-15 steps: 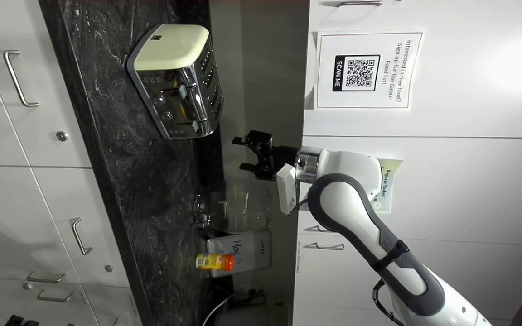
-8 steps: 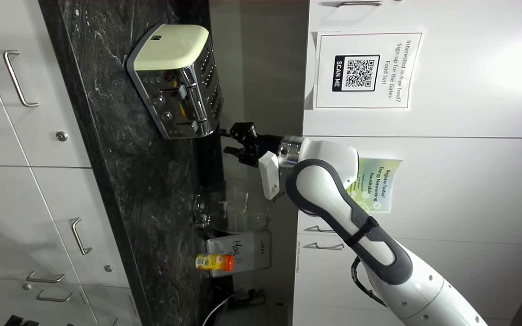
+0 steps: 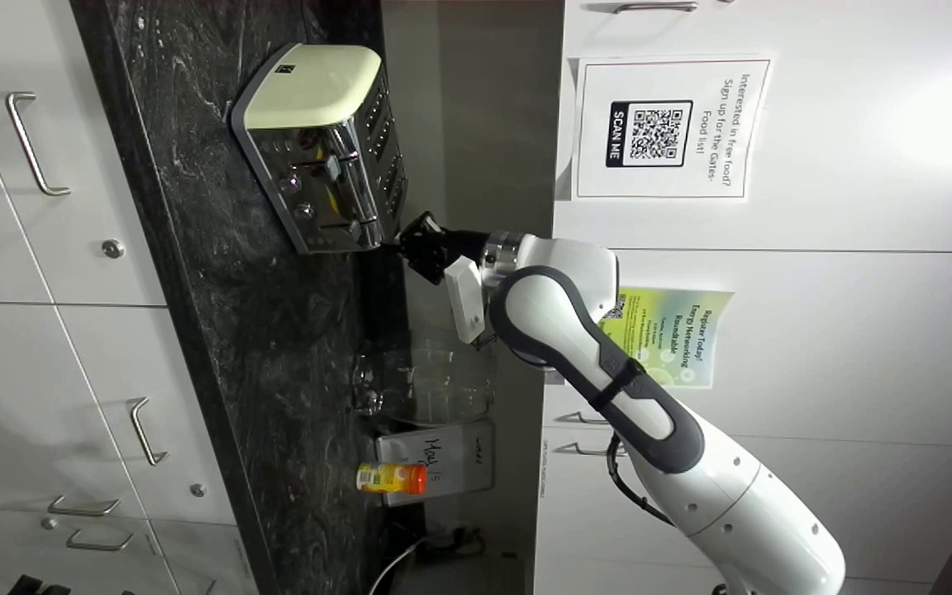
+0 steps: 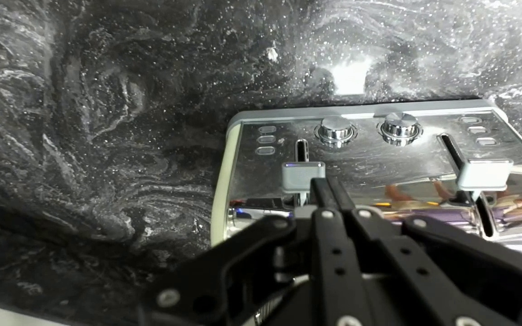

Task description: Push the toaster lever down

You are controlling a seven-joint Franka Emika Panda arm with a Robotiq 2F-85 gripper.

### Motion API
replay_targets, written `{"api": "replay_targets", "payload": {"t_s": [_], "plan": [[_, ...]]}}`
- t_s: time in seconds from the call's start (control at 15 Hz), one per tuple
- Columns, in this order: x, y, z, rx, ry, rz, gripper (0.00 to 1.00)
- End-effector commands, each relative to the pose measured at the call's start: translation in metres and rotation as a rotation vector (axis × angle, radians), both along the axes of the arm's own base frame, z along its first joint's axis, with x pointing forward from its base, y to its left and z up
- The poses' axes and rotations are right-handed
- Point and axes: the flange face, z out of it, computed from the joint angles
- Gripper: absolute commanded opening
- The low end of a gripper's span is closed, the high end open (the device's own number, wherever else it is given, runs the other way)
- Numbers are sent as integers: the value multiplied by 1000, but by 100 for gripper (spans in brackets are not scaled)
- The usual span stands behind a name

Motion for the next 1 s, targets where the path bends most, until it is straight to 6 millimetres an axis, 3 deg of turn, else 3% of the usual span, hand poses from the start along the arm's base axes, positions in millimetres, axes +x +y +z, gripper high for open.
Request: {"api": "replay_targets", "payload": {"t_s": [0.0,0.93], "plan": [[17,1,-11,9,-9,9,0],[38,-5,-50,18,25,-14,0]]}}
